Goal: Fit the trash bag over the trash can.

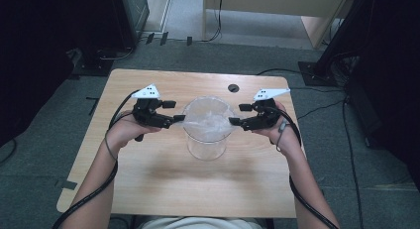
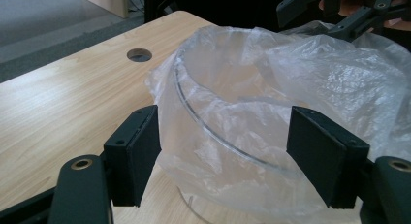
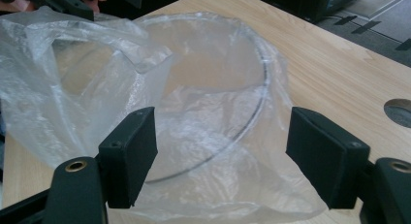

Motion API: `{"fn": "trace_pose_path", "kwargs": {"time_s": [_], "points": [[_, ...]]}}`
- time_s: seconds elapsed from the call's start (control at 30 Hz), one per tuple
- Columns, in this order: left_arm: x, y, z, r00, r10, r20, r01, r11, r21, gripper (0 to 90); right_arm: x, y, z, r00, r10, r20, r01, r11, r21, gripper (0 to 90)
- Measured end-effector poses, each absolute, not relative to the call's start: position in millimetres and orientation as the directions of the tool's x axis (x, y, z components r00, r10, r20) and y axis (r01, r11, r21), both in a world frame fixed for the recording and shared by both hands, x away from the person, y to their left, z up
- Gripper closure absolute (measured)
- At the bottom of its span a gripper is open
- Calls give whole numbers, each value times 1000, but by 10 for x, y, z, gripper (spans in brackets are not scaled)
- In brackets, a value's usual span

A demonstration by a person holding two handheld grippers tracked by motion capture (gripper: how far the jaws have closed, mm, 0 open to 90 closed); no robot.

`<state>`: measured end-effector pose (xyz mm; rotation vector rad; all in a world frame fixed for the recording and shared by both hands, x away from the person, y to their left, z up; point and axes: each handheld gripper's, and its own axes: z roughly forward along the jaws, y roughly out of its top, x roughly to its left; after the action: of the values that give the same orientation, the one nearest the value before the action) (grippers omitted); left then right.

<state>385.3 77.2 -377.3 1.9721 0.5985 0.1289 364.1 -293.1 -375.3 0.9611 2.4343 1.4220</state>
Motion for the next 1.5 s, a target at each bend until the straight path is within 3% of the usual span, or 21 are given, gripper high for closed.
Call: {"fn": "trace_pose_path", "kwargs": {"time_s": [0.73,0.93,1.07,1.27,1.5], "points": [[3490,715,-3823,910,391,-137,310,-425,850,274,3313,-2887,-3748,-812,562,159,423,378,823,266],[3423,735,-3831,913,384,-135,295,-396,869,280,3274,-2879,-3772,-832,530,163,414,397,819,315],[3412,751,-3877,911,379,-160,310,-378,873,365,3256,-2874,-3780,-832,533,155,403,387,830,398],[3405,742,-3949,921,347,-178,316,-395,863,523,3246,-2870,-3791,-850,511,129,378,421,824,446],[3387,736,-3944,924,334,-189,325,-417,849,722,3239,-2920,-3800,-852,503,143,407,466,786,646]]}}
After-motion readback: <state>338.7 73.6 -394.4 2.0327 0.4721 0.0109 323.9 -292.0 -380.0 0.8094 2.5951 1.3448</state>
